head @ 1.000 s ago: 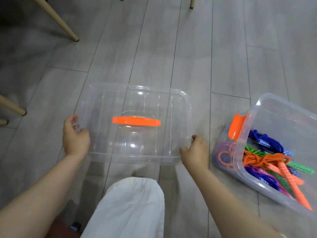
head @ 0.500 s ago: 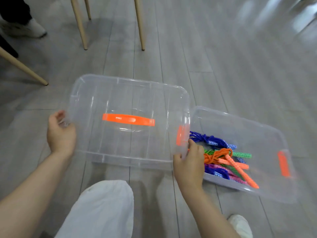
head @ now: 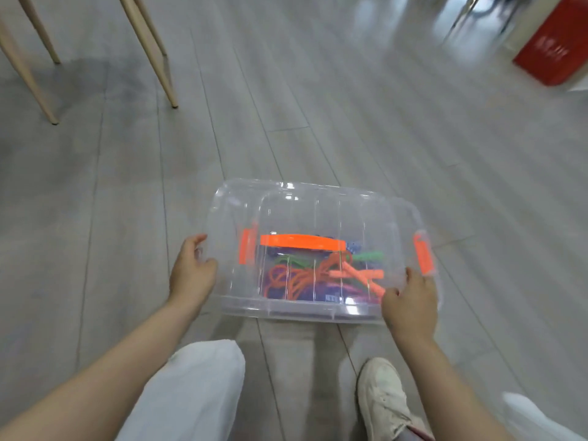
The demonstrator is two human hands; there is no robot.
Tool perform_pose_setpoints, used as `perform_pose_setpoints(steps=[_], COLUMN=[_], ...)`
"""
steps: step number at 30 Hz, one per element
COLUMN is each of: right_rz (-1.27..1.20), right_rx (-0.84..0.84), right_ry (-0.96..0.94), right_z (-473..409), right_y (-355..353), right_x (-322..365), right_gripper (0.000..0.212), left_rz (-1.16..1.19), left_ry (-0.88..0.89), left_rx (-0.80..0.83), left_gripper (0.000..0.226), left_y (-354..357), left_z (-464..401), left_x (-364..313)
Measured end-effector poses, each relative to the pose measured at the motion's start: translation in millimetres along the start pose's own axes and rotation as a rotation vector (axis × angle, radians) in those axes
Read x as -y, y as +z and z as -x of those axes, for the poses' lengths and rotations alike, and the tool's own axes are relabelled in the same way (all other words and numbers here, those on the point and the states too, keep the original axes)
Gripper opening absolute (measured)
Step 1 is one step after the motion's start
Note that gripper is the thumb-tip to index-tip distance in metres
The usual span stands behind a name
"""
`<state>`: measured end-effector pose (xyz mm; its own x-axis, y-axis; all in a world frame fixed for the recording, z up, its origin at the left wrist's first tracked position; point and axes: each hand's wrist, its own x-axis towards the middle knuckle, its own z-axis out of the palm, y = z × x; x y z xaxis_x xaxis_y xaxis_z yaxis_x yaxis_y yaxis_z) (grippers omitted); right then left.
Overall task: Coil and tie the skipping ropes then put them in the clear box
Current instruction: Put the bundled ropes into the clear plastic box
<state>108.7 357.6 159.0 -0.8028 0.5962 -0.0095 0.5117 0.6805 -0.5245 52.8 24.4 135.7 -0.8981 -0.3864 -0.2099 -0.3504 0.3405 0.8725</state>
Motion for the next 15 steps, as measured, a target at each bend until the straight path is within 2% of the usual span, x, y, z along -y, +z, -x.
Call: perform_pose_setpoints(steps=[3,6,8,15], right_rz=[0.037,0.04,0.036,0.0], right_rx=[-0.006,-0.049,-0.021,0.017], right_ry=[0.029,0.052,0.097,0.055], right_z=[-17,-32,-43,-74], right_y=[-10,-17,-20,-17], right_x=[-24,-47,-58,-72], right_gripper=[0.049,0.064,0.055,0.031], left_rz=[-0.027,-0.044,-0.096,-0.236], left_ry=[0.004,0.048,0.096,0.175], left_rx=[0.076,0.15,0.177,0.159], left_gripper=[0.052,0.052,0.053,0.054], left_y=[28,48,56,61], left_z=[12,21,25,24], left_x=[-5,-10,-13,-15])
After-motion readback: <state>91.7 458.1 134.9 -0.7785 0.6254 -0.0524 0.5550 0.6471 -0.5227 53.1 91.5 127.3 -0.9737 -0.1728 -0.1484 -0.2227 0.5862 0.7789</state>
